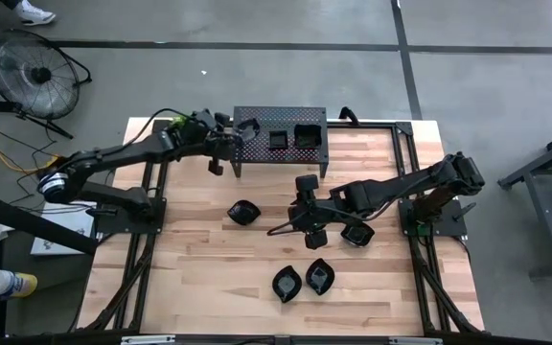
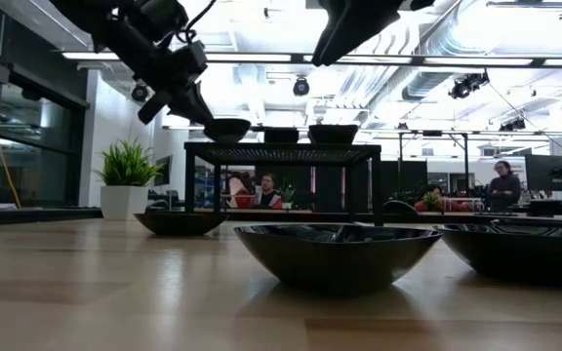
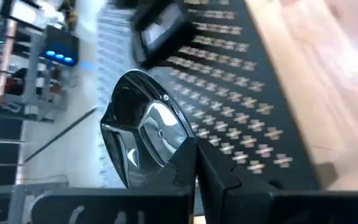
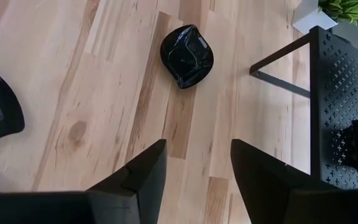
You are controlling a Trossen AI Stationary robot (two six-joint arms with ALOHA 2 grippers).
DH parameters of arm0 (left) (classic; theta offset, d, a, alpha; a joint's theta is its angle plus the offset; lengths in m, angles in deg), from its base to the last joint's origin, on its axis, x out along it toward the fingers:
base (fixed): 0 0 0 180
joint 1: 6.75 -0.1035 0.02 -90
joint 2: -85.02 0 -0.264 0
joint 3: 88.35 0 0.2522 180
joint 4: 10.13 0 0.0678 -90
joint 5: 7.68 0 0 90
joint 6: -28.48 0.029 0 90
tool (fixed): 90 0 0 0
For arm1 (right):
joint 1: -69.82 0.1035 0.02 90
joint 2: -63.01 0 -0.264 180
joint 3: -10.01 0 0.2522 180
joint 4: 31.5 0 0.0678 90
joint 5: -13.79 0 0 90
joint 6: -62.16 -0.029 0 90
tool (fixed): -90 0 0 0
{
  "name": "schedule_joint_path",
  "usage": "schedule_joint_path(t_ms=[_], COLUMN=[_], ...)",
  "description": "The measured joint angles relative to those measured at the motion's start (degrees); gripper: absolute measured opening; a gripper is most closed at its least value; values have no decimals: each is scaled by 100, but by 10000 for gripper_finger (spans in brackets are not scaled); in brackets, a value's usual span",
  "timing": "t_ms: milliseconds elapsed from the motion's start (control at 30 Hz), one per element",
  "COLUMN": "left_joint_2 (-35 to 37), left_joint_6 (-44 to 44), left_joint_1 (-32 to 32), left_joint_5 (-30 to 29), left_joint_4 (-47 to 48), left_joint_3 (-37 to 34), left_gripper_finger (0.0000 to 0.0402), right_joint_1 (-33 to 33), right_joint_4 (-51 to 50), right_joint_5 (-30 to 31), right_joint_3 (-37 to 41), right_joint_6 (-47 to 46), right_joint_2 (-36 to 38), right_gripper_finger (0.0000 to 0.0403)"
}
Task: Pick & Place Mini shaped plates
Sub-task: Put the leaf-shaped plate on the shelf, then stack the leaf-shaped plate on top of the leaf-shaped plate on the shelf
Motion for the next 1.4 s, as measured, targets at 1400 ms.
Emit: schedule_joint_path(t_ms=[1400], left_joint_2=[-97], left_joint_6=[-6], left_joint_1=[289], left_joint_5=[-161], left_joint_4=[-9], left_joint_3=[-4], left_gripper_finger=[104], right_joint_1=[2], right_joint_4=[-3], right_joint_5=[-46], right_joint_3=[-4], right_joint_6=[-22], right_joint_2=[-4], right_gripper_finger=[170])
